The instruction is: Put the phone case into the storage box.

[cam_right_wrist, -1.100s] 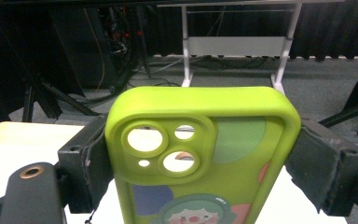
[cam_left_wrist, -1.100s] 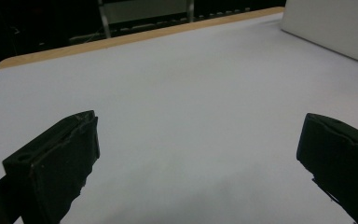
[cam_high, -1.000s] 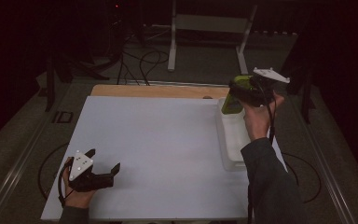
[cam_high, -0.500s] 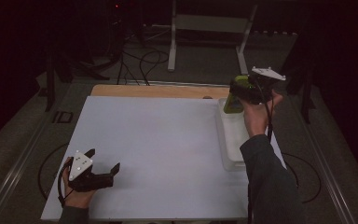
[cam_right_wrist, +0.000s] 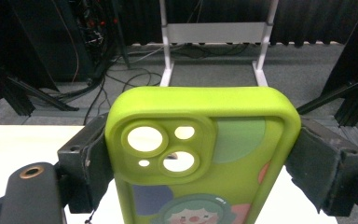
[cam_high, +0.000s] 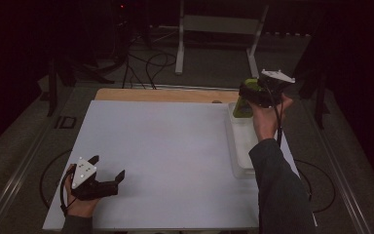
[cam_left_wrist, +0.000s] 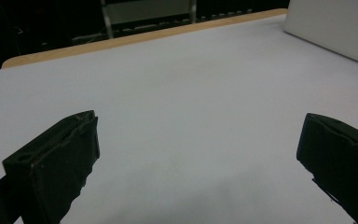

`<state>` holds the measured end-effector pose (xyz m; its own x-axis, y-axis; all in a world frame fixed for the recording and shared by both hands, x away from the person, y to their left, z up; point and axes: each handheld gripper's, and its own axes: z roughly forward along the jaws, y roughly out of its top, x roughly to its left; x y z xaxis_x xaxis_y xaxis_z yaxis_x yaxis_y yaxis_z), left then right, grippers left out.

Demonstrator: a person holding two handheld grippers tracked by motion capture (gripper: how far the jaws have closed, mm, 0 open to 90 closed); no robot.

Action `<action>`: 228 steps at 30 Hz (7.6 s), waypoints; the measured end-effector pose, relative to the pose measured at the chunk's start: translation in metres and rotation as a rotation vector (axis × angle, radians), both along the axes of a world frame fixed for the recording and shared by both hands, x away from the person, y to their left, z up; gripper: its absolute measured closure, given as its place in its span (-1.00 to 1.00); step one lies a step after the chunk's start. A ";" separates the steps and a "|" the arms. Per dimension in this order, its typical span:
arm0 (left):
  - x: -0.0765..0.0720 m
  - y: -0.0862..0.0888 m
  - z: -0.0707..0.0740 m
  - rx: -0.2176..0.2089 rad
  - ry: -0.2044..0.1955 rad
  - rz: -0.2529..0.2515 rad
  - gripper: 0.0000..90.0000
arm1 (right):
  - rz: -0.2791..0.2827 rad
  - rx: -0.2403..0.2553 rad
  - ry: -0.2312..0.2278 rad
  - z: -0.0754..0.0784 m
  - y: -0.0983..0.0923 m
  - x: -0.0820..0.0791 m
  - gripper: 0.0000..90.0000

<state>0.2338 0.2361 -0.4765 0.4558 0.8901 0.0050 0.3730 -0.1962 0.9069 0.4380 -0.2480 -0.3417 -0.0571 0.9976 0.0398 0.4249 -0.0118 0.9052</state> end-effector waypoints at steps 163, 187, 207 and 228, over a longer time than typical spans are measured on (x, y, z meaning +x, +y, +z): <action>0.000 0.004 0.002 -0.019 -0.004 0.014 -1.00 | -0.036 -0.091 0.206 -0.083 0.009 0.052 -0.67; 0.000 0.004 0.002 -0.020 -0.003 0.014 -1.00 | -0.013 -0.084 0.264 -0.089 0.008 0.058 -0.77; 0.000 0.004 0.002 -0.020 -0.005 0.016 -1.00 | 0.014 -0.062 0.204 -0.080 0.009 0.053 -0.83; 0.000 0.005 0.003 -0.026 -0.008 0.018 -1.00 | 0.112 -0.057 0.212 -0.071 0.009 0.043 -0.83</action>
<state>0.2335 0.2414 -0.4739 0.4400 0.8979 -0.0144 0.3686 -0.1659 0.9147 0.4805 -0.2386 -0.4131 -0.1639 0.9864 0.0067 0.6016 0.0946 0.7932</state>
